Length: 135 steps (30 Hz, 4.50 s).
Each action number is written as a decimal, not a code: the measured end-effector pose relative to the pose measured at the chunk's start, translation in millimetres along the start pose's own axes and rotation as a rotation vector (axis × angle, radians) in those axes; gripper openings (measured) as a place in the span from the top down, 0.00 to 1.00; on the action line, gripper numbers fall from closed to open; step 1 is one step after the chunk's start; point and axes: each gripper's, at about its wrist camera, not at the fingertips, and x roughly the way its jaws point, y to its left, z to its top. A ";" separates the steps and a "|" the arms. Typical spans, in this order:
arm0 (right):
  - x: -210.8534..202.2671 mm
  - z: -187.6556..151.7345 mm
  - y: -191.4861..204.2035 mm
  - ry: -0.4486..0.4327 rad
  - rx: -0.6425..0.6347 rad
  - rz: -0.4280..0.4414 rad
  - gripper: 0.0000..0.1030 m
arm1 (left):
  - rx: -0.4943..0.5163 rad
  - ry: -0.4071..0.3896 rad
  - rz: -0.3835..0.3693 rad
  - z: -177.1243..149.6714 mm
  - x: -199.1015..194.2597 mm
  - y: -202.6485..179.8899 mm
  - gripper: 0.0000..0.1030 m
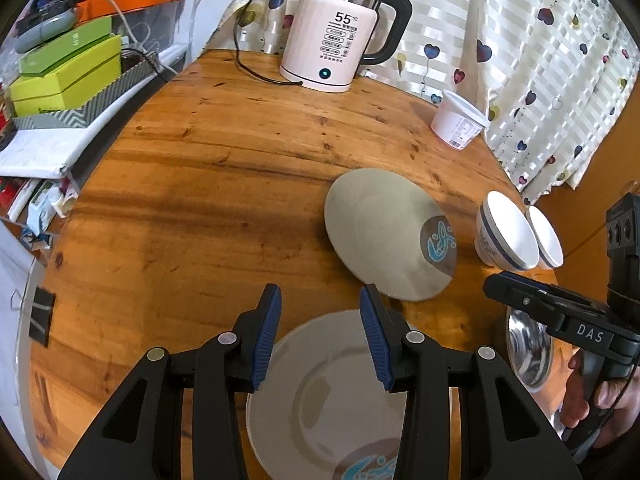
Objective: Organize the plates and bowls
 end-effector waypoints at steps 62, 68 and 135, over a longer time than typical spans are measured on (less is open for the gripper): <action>59.5 38.1 -15.3 0.085 0.077 -0.066 0.79 | 0.075 0.146 -0.089 46.5 87.6 -10.2 0.61; 57.0 41.2 -11.9 0.070 0.064 -0.059 0.79 | 0.071 0.133 -0.085 46.5 81.7 -7.1 0.61; 12.5 -20.3 45.0 0.035 -0.071 0.022 0.79 | -0.017 0.004 -0.011 -36.0 -24.4 3.0 0.61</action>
